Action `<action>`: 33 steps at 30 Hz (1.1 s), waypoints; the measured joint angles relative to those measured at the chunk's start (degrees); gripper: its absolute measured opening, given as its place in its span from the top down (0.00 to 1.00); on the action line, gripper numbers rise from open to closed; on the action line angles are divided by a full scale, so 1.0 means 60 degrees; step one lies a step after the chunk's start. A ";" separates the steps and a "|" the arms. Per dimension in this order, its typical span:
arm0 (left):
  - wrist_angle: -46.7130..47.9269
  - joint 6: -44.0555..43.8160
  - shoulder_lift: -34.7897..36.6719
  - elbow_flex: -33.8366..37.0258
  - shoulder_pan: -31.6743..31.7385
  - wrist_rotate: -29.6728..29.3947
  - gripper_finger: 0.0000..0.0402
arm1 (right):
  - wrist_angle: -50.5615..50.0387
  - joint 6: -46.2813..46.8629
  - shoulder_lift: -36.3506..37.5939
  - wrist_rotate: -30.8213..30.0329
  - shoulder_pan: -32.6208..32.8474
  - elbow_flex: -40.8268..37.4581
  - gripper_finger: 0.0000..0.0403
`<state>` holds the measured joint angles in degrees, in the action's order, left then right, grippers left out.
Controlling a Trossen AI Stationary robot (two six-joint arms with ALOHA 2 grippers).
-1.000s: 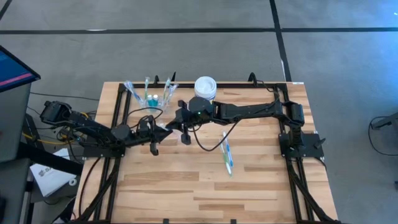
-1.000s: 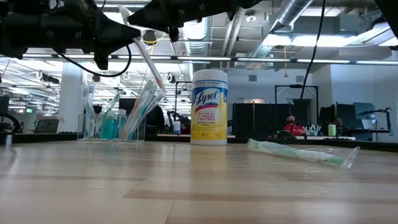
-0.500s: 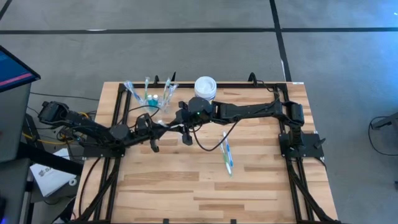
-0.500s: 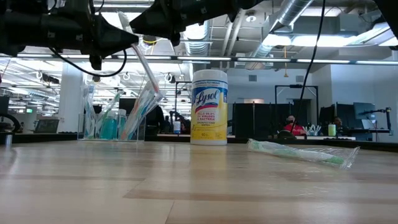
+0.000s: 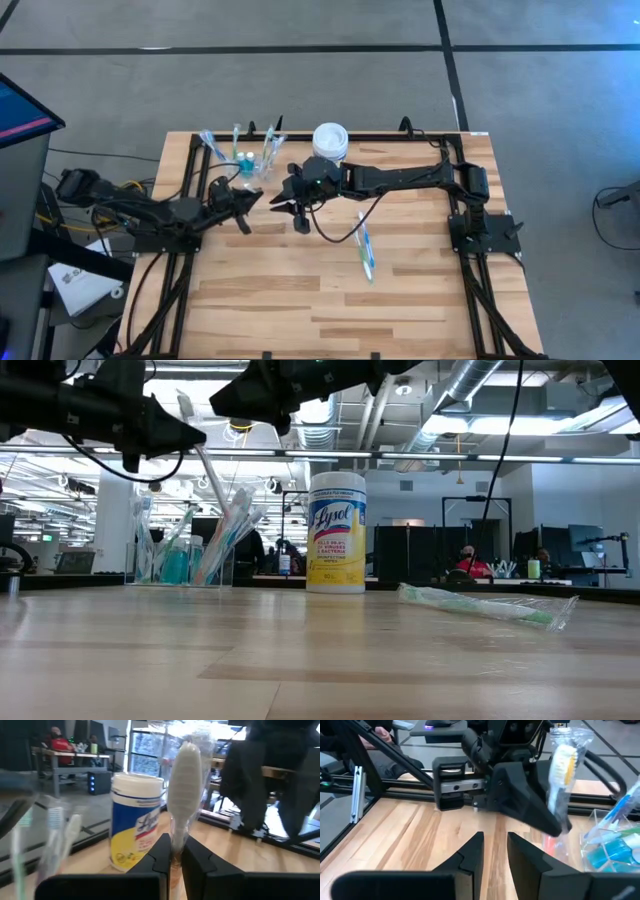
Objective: Pick & Place toothbrushing station
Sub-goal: Put the orange toothbrush into the transparent organizer
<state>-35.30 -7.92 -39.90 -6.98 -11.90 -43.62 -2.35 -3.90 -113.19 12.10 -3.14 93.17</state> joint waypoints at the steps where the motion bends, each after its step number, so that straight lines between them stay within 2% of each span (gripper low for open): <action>1: 0.0200 -0.0001 0.0168 0.0000 0.0000 -0.0085 0.97 | -0.0014 0.0001 0.0000 0.0000 0.0001 0.0000 0.81; 8: 0.2100 -0.0055 0.1058 -0.0466 0.0000 -0.0728 0.97 | -0.0131 0.0051 0.0000 0.0000 0.0011 0.0000 0.81; 15: 0.5193 -0.0680 0.1156 -0.1876 0.0007 -0.1858 0.97 | -0.0128 0.0076 0.0000 -0.0022 0.0018 0.0000 0.81; 19: 0.6107 -0.0810 0.1156 -0.2373 0.0210 -0.2187 0.97 | -0.0122 0.0076 -0.0041 -0.0022 0.0018 0.0000 0.81; 30: 0.7664 -0.1088 0.1156 -0.2957 0.2063 -0.2235 0.97 | -0.0514 0.0153 -0.0051 -0.0022 0.0018 0.0000 0.81; 33: 0.7896 -0.1090 0.1156 -0.3016 0.2665 -0.1781 0.97 | -0.0530 0.0153 -0.0073 -0.0022 0.0018 0.0000 0.81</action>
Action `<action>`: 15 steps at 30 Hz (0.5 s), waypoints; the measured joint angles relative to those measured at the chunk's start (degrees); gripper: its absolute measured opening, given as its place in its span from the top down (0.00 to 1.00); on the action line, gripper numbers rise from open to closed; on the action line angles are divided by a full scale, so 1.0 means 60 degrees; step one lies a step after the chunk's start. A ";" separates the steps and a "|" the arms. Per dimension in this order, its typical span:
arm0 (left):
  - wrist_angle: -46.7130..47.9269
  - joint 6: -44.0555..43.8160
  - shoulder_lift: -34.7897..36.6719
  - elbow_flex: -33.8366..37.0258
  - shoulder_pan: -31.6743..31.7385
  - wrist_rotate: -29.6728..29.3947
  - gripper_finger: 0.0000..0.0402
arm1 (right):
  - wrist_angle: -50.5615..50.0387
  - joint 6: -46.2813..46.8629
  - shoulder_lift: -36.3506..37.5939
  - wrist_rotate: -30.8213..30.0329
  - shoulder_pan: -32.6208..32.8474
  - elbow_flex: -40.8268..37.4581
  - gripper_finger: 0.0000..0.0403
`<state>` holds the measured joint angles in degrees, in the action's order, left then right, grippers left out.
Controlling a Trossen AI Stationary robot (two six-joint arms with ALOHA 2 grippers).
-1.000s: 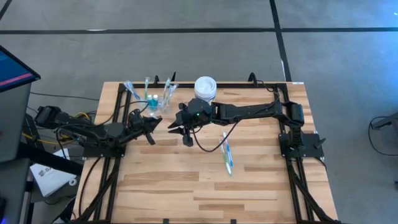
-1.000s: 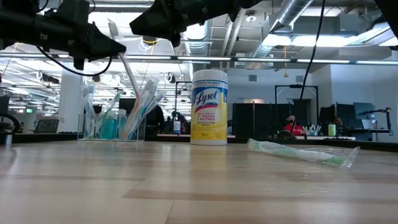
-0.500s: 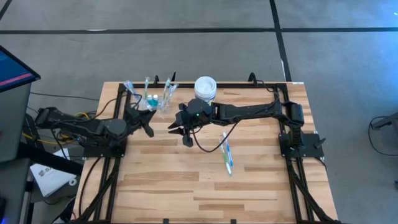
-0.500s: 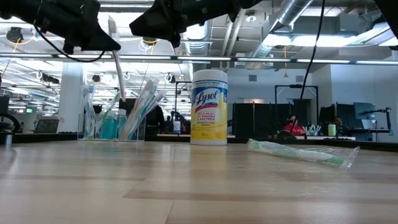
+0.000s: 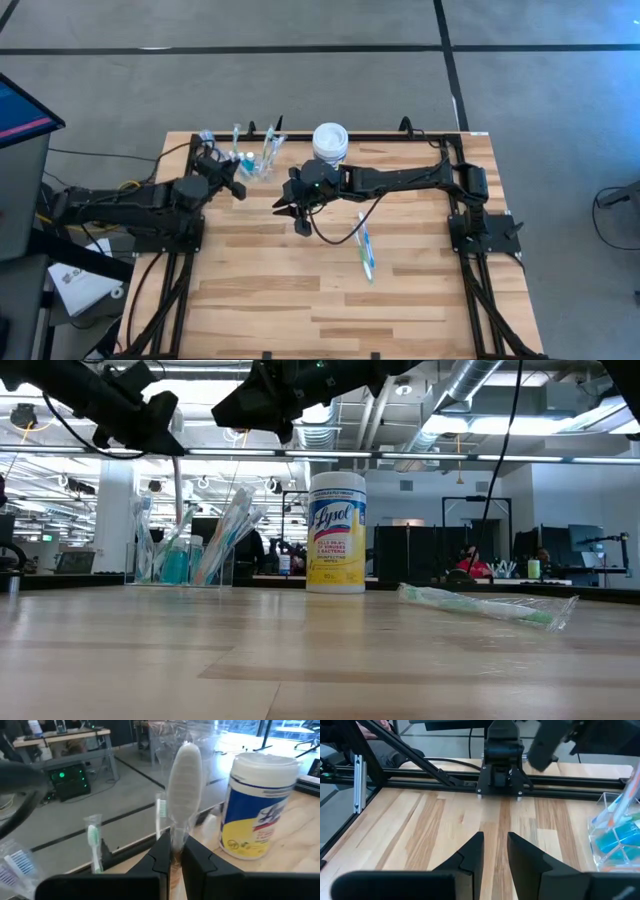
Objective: Pick & Place toothbrushing station
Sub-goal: Put the orange toothbrush into the transparent organizer
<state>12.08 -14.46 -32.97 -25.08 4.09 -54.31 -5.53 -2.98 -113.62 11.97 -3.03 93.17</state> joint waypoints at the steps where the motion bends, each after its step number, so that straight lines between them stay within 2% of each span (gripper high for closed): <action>1: 0.0000 0.0007 0.0000 0.0000 0.0201 0.0163 0.97 | -0.0008 0.0000 -0.0003 0.0000 0.0000 0.0000 0.81; 15: 0.0109 0.0296 0.0000 -0.0004 0.2828 0.1715 0.97 | -0.0009 0.0000 -0.0011 0.0000 0.0011 0.0000 0.81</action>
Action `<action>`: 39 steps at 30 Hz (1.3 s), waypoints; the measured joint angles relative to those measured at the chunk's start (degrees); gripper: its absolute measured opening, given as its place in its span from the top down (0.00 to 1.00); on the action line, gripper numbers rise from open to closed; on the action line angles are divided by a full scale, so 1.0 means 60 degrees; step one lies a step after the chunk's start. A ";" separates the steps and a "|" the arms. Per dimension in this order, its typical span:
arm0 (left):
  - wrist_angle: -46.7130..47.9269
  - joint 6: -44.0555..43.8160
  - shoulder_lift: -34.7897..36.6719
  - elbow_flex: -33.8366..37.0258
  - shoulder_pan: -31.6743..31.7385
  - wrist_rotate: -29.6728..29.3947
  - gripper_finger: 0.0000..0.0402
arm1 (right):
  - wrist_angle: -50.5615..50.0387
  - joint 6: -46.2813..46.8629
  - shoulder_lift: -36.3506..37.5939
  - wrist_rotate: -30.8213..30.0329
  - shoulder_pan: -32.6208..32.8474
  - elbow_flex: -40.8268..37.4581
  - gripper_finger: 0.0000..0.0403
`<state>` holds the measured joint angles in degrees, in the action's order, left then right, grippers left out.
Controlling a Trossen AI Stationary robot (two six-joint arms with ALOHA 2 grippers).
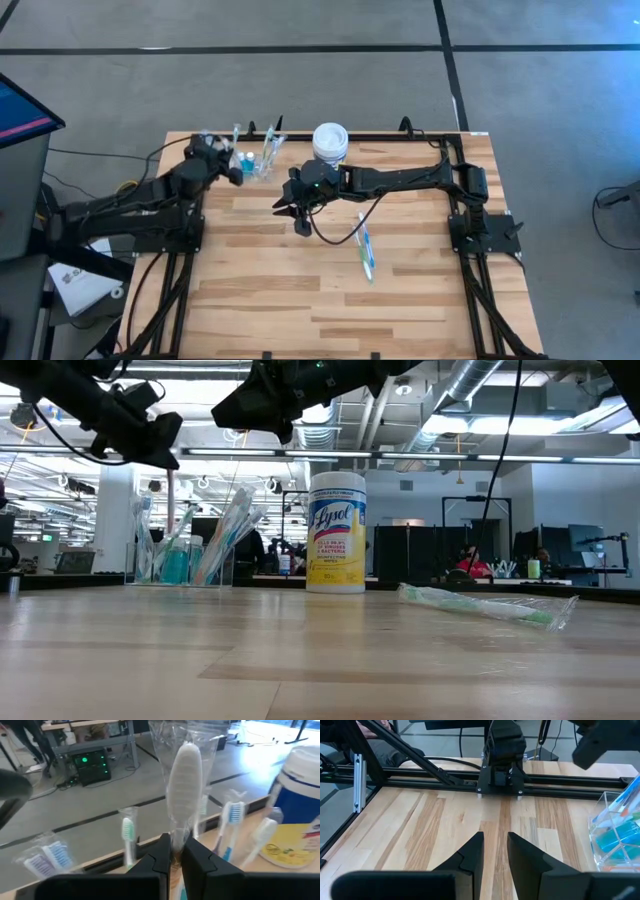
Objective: Pick & Place toothbrushing station
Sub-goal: Put the orange toothbrush into the transparent organizer
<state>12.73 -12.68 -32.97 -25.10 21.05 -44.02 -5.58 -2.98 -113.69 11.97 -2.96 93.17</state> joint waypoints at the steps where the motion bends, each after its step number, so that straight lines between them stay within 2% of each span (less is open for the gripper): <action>1: 0.0007 0.0039 0.0010 0.0000 0.0129 0.0073 0.97 | 0.0000 0.0000 0.0000 0.0000 0.0000 0.0000 0.81; 11: 0.0530 0.0071 0.0506 -0.0011 0.1285 0.0628 0.97 | -0.0007 -0.0004 0.0000 0.0000 0.0000 0.0000 0.81; 18: 0.1078 0.0015 0.0878 -0.0011 0.1661 0.0814 0.97 | -0.0007 -0.0004 0.0000 0.0000 0.0000 0.0000 0.81; 30: 0.1308 -0.0467 0.0703 0.0025 0.1757 0.0891 0.97 | -0.0004 -0.0004 0.0000 0.0000 0.0000 0.0000 0.81; 39: 0.1278 -0.0777 0.0663 0.0522 0.1757 0.0719 0.97 | -0.0004 -0.0004 0.0000 0.0000 0.0000 0.0000 0.81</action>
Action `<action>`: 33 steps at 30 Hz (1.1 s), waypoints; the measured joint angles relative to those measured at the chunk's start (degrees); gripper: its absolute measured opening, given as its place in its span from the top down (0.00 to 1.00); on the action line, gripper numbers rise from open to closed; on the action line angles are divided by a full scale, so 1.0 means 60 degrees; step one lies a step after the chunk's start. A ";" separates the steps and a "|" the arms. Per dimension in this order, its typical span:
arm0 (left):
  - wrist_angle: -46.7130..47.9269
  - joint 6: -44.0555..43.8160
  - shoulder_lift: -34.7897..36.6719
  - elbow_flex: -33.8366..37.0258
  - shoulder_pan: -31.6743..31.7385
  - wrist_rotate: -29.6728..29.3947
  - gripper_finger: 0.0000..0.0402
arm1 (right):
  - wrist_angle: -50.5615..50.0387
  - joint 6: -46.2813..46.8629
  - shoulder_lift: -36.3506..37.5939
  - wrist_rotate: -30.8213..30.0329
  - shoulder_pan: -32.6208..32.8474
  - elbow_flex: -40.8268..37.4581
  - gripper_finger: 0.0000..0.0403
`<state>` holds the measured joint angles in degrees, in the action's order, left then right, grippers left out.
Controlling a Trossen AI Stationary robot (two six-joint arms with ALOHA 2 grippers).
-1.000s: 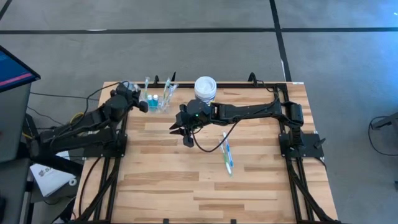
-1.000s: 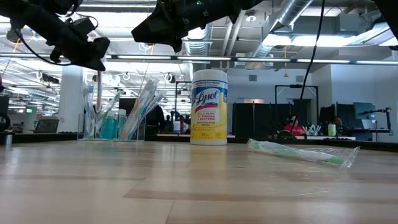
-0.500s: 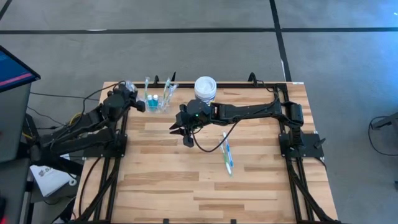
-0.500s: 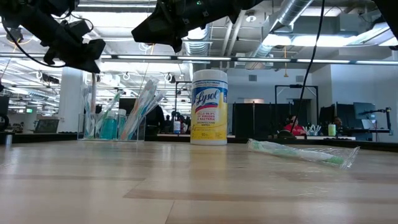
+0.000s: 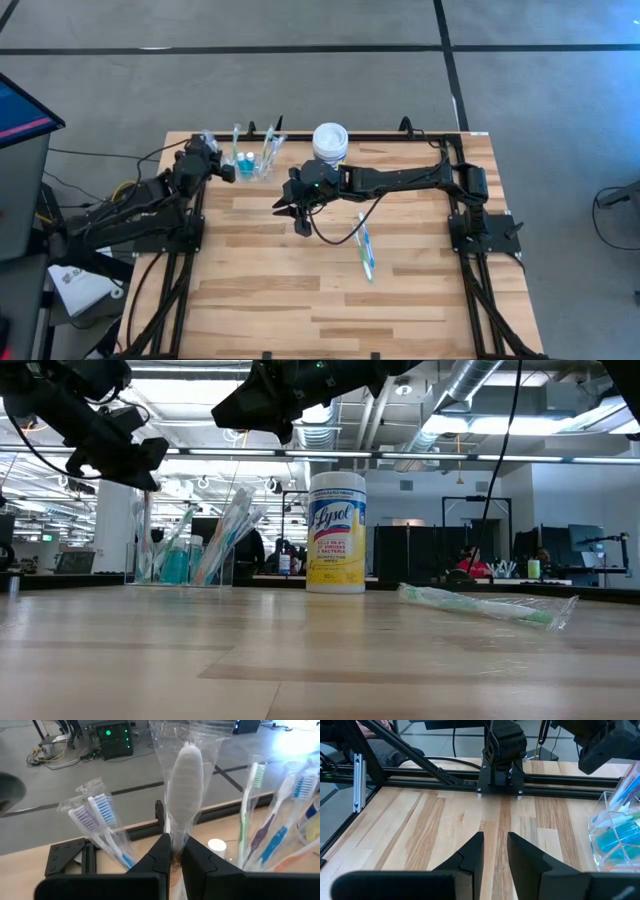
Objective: Pick & Place toothbrushing station
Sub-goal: Put the orange toothbrush into the transparent organizer
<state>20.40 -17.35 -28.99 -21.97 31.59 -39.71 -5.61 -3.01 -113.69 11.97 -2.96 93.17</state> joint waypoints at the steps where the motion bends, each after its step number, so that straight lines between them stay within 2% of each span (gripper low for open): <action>1: -0.0018 -0.0091 0.0000 0.0040 0.0000 -0.0058 0.97 | 0.0000 0.0000 0.0000 0.0000 0.0000 0.0000 0.81; 8: -0.0102 -0.0189 0.0000 0.0259 0.0000 -0.0328 0.97 | 0.0004 0.0000 -0.0001 0.0000 0.0000 0.0000 0.81; 21: -0.1319 -0.0721 0.0002 0.1478 0.0000 -0.0382 0.96 | 0.0007 0.0000 -0.0004 0.0000 0.0000 0.0000 0.81; 33: -0.1347 -0.0764 0.0000 0.1631 0.0000 -0.0378 0.95 | 0.0007 0.0000 -0.0004 -0.0002 0.0000 0.0000 0.81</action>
<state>12.32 -21.93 -28.99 -12.19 31.59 -41.98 -5.56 -3.01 -113.71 11.96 -2.96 93.17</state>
